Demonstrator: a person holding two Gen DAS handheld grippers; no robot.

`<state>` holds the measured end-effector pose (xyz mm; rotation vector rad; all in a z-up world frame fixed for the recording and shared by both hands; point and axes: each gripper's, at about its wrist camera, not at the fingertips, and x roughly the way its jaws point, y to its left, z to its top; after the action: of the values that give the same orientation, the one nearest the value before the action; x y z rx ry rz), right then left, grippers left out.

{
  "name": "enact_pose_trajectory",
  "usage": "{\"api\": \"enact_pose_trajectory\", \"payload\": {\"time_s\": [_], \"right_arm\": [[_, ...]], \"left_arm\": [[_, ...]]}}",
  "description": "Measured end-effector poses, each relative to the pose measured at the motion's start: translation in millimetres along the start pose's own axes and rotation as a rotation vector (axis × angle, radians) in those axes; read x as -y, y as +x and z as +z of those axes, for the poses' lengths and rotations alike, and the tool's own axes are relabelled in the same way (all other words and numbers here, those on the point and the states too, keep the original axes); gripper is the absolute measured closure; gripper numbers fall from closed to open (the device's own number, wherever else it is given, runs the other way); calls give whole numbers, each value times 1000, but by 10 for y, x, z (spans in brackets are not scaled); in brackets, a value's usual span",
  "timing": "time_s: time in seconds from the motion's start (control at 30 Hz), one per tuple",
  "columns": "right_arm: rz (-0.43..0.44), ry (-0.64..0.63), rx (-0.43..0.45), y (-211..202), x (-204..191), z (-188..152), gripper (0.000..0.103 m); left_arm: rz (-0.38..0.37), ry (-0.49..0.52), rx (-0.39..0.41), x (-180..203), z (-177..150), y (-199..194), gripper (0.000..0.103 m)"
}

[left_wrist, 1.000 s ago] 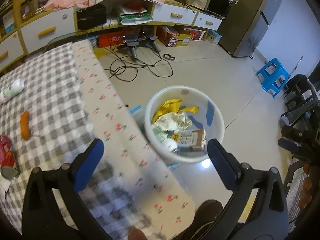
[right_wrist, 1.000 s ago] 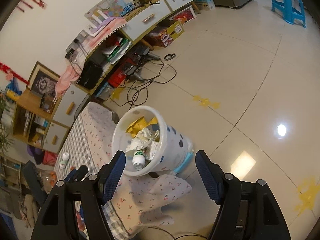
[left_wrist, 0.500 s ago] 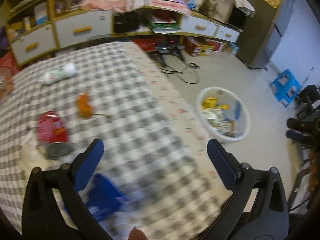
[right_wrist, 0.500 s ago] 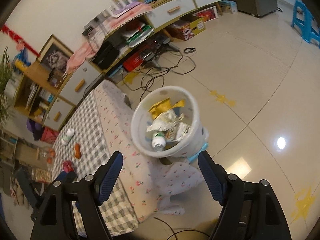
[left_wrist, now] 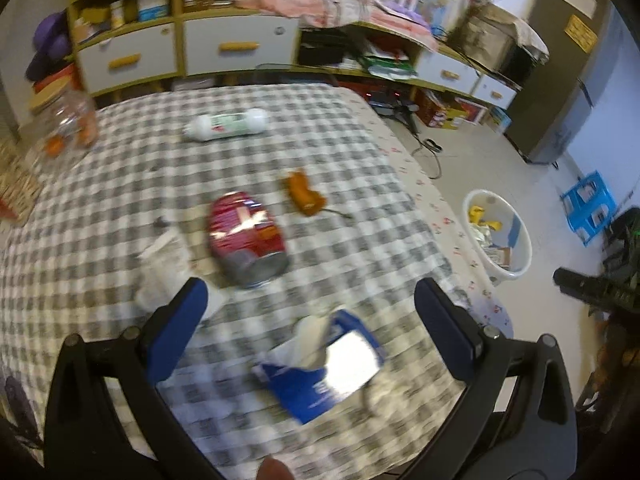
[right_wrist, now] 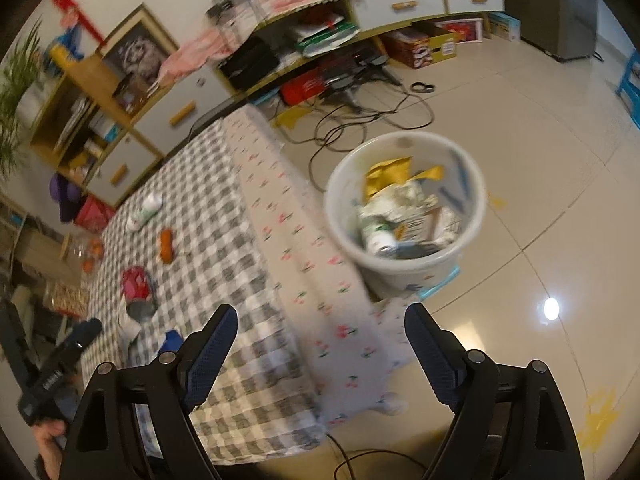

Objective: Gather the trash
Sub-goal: 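Move the left tool to the printed white paper sheet and grasp it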

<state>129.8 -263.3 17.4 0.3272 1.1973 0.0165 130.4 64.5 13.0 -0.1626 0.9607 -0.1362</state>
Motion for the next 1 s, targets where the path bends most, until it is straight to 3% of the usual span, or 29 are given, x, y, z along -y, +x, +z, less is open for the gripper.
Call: {"api": "enact_pose_trajectory", "payload": {"time_s": [0.33, 0.53, 0.67, 0.87, 1.0], "right_arm": [[4, -58, -35, 300, -534, -130, 16], [15, -95, -67, 494, -796, -171, 16], [23, -107, -81, 594, -914, -174, 16], [21, -110, -91, 729, -1019, -154, 16], [24, -112, -103, 804, -1088, -146, 16]], "left_arm": [[98, -123, -71, -894, -72, 27, 1], [141, -201, -132, -1186, -42, 221, 2], [133, -275, -205, -1270, -92, 473, 27], [91, -323, -239, -1167, -134, 724, 36], [133, -309, -235, -1138, -121, 776, 55]]}}
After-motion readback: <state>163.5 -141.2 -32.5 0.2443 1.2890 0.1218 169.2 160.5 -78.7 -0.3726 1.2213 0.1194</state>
